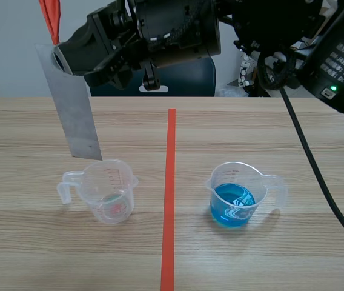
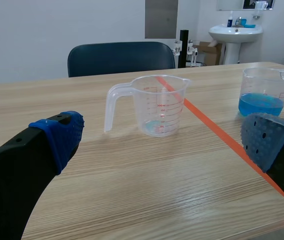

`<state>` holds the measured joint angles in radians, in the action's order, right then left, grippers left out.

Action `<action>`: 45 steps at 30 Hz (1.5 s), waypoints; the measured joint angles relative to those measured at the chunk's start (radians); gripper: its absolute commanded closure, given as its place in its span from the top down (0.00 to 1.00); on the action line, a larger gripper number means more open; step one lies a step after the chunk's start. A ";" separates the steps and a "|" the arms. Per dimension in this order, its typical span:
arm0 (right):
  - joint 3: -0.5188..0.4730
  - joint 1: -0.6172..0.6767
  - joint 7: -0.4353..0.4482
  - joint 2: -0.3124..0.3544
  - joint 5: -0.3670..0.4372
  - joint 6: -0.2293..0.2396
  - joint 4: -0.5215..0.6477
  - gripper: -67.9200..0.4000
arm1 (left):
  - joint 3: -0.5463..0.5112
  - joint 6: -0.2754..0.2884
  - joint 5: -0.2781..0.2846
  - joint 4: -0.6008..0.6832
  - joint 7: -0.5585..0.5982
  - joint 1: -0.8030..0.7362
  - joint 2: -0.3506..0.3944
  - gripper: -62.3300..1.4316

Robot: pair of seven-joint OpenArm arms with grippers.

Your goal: Do the redox reaction experiment. move the plate over the blue solution

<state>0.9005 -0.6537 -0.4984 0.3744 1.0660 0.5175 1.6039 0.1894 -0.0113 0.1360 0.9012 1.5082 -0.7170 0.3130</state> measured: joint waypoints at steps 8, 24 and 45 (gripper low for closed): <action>0.000 0.000 0.008 0.000 0.000 0.000 0.000 0.02 | 0.000 0.000 0.000 0.000 0.000 0.000 0.000 1.00; 0.000 0.000 0.014 0.000 0.000 0.000 0.000 0.02 | 0.000 0.000 0.000 0.000 0.000 0.000 0.000 1.00; 0.000 0.024 0.154 0.130 0.023 0.151 0.000 0.02 | 0.000 0.000 0.000 0.000 -0.050 0.003 0.000 1.00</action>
<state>0.9005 -0.6296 -0.3439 0.5045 1.0893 0.6685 1.6035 0.1894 -0.0113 0.1356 0.9012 1.4578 -0.7143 0.3134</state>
